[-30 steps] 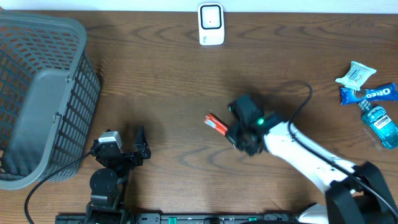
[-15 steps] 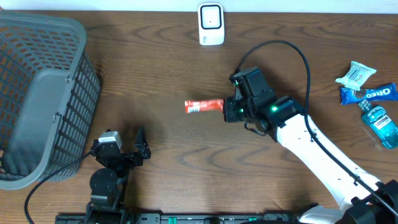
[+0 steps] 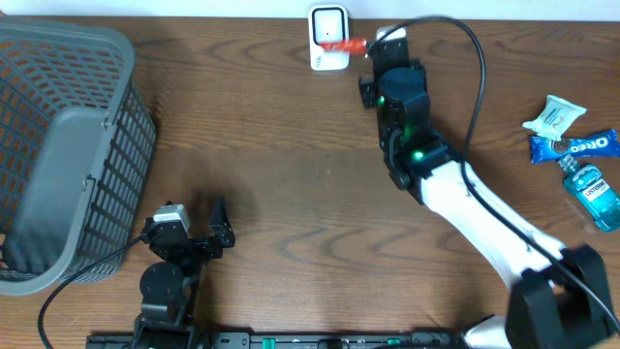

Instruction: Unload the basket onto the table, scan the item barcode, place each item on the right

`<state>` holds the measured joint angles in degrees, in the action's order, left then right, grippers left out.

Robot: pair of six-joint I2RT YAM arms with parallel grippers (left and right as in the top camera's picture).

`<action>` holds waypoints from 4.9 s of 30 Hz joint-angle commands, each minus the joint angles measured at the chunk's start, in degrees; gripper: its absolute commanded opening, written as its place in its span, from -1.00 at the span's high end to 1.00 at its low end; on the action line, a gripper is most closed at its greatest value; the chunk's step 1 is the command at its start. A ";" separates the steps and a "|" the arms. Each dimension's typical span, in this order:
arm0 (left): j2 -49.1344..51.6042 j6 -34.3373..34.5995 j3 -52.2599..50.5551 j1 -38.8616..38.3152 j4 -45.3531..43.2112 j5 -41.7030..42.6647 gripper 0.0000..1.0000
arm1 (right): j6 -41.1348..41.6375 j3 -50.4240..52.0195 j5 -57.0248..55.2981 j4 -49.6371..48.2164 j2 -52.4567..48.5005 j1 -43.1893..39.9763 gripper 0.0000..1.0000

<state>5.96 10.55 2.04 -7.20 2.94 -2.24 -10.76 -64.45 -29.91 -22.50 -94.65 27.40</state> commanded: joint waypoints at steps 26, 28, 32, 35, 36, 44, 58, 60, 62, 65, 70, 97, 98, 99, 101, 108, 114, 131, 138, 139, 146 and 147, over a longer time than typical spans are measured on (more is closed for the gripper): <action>-0.09 0.28 -1.81 0.17 0.83 -0.31 -0.96 | -28.28 -16.79 -5.01 -45.35 -36.61 -0.83 0.97; -0.09 0.28 -1.81 0.17 0.83 -0.31 -0.96 | -30.23 -20.85 -4.44 -45.29 -39.58 -0.83 0.97; -0.09 0.28 -1.81 0.17 0.83 -0.31 -0.96 | -34.84 -28.72 -3.28 -45.27 -45.97 -0.76 0.97; -0.09 0.28 -1.81 0.17 0.83 -0.31 -0.96 | -39.89 -33.55 -2.49 -45.48 -50.97 -0.61 0.97; -0.09 0.28 -1.81 0.17 0.83 -0.31 -0.96 | -41.90 -35.47 -2.58 -45.48 -53.22 -0.52 0.97; -0.09 0.28 -1.81 0.17 0.83 -0.31 -0.96 | -50.31 -37.05 -2.75 -45.94 -58.36 0.87 0.97; -0.09 0.28 -1.81 0.17 0.83 -0.31 -0.96 | -64.98 -37.07 -5.97 -57.44 -57.81 1.70 0.98; -0.09 0.28 -1.81 0.17 0.83 -0.31 -0.96 | -68.63 -37.07 -5.97 -58.99 -56.70 0.96 0.98; -0.09 0.28 -1.81 0.17 0.83 -0.31 -0.96 | -71.80 -37.07 -6.29 -59.65 -55.49 0.15 0.98; -0.09 0.28 -1.81 0.17 0.83 -0.31 -0.96 | -74.97 -37.07 -6.67 -64.78 -53.81 -1.20 0.98; -0.09 0.28 -1.81 0.17 0.83 -0.31 -0.96 | -81.74 -37.03 -14.84 -60.46 -48.83 -3.23 0.98; -0.09 0.28 -1.81 0.17 0.83 -0.31 -0.96 | -68.37 -23.10 -60.65 -46.88 -39.50 -40.50 0.98; -0.09 0.28 -1.81 0.17 0.83 -0.31 -0.96 | -67.04 -21.92 -60.54 -46.88 -39.50 -41.33 0.98; -0.09 0.28 -1.81 0.17 0.83 -0.31 -0.96 | -65.18 -20.28 -60.15 -46.88 -39.50 -42.47 0.99; -0.09 0.28 -1.81 0.17 0.83 -0.31 -0.96 | -61.59 -16.98 -59.21 -46.88 -39.50 -44.78 0.98; -0.09 0.28 -1.81 0.17 0.83 -0.31 -0.96 | -54.45 -12.39 -59.36 -47.36 -39.47 -49.22 -0.55; -0.09 0.28 -1.81 0.17 0.83 -0.31 -0.95 | -60.50 -13.55 -60.72 -58.62 -36.98 -46.69 -0.99; -0.09 0.28 -1.81 0.17 0.83 -0.31 -0.96 | -75.65 -14.86 -60.70 -64.74 -9.33 -19.23 -0.98; -0.09 0.28 -1.81 0.17 0.83 -0.31 -0.96 | -82.16 -14.86 -60.72 -64.74 5.22 -11.08 -0.98; -0.09 0.28 -1.81 0.17 0.83 -0.31 -0.96 | -84.17 -14.86 -60.72 -64.04 7.32 -9.55 -0.99; -0.09 0.28 -1.81 0.17 0.83 -0.31 -0.96 | -92.37 -14.84 -60.74 -48.52 19.78 4.07 -0.99; -0.09 0.28 -1.81 0.17 0.85 -0.31 -0.96 | -93.35 -14.84 -60.74 -46.80 21.09 5.99 -0.99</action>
<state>5.96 10.57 2.04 -7.20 2.92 -2.22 -98.02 -78.78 -91.13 -72.64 -76.99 28.53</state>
